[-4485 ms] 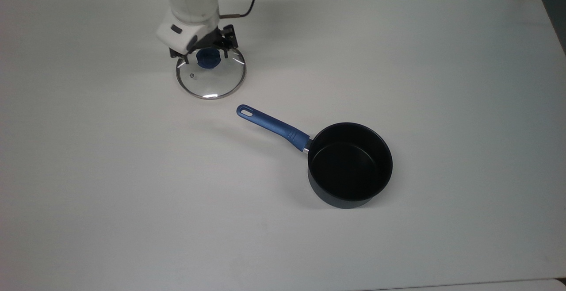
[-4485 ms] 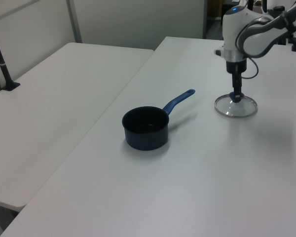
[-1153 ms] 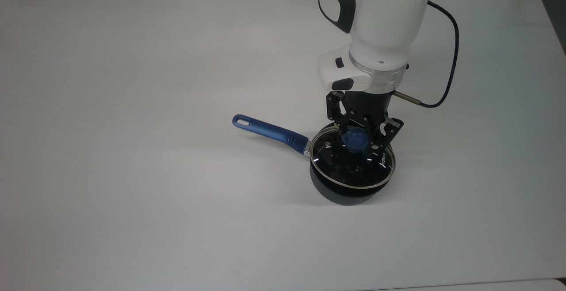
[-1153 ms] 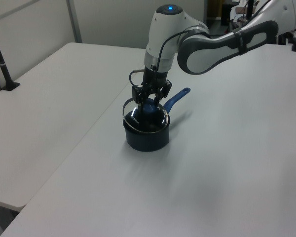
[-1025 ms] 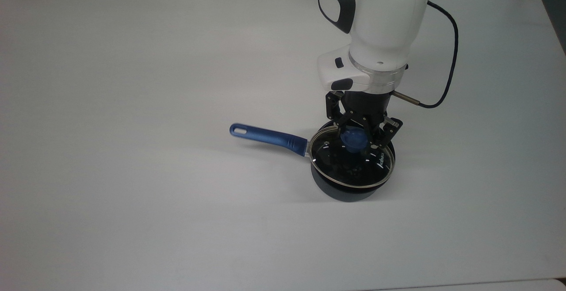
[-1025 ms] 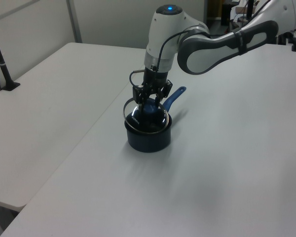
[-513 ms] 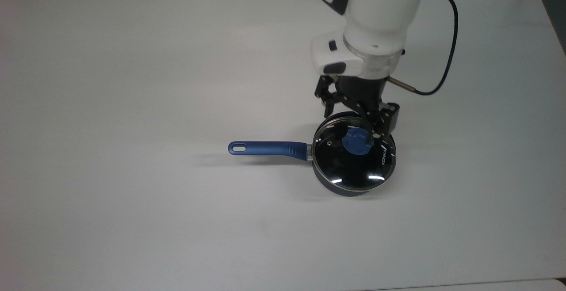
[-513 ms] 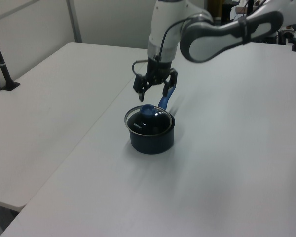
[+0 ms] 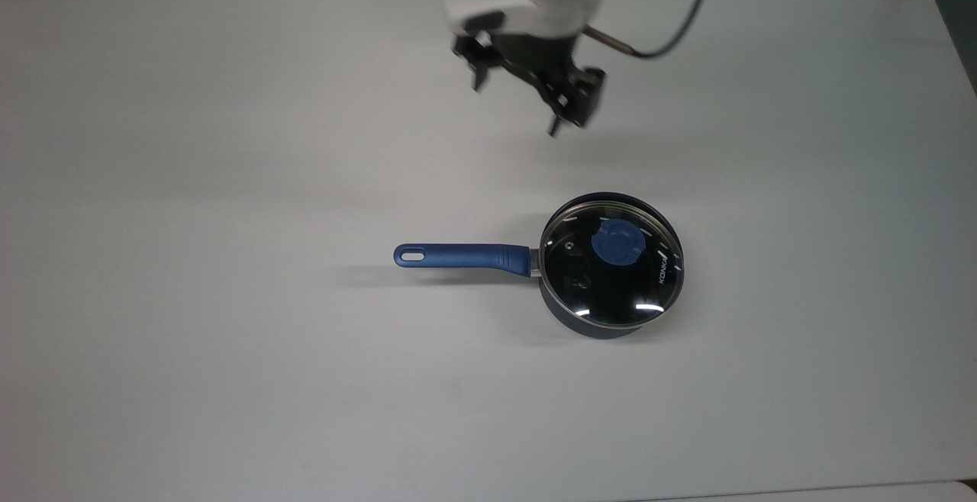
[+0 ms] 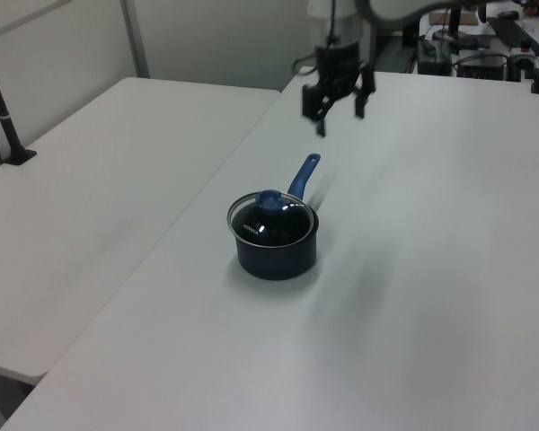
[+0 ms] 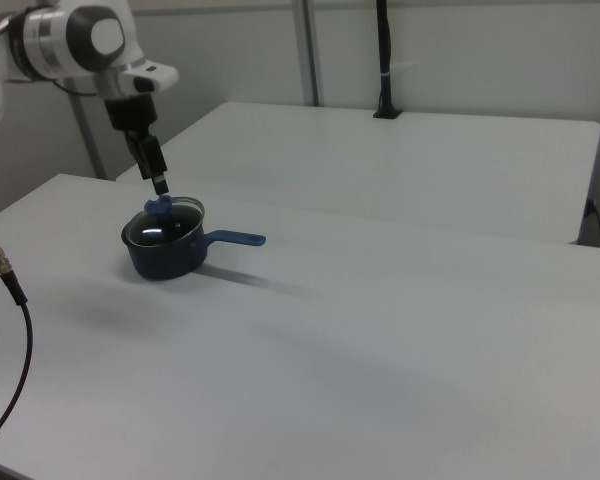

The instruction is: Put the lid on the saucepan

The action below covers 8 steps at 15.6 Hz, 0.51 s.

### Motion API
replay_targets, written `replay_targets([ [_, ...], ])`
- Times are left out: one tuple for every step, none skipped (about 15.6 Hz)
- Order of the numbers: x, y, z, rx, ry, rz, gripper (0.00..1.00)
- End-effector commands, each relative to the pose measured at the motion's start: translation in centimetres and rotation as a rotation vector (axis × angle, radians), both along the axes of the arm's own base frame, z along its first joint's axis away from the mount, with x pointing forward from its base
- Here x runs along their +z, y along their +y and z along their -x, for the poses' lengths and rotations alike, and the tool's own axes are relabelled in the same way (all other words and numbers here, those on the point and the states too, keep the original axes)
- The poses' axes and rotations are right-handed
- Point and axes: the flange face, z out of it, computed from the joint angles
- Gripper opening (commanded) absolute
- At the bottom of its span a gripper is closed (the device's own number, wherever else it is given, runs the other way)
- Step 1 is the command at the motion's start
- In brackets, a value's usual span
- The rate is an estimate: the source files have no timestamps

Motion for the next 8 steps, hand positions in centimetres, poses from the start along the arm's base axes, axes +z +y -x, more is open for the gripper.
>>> replay_targets([
  [3.1,-5.0,2.9,0.031,0.043,-0.006,1.00],
  [3.5,-6.2,3.9,0.060,0.058,-0.004,1.00],
  [4.1,-7.2,5.1,0.078,0.064,-0.004,1.00],
  [4.9,-8.5,6.2,0.079,0.061,-0.004,1.00],
  [5.7,-9.7,7.2,0.082,0.055,-0.007,1.00],
  [6.5,-10.7,8.2,0.106,0.049,-0.009,1.00],
  [7.0,-11.5,9.2,0.145,0.044,-0.015,1.00],
  [7.6,-12.2,10.2,0.177,0.042,-0.020,1.00],
])
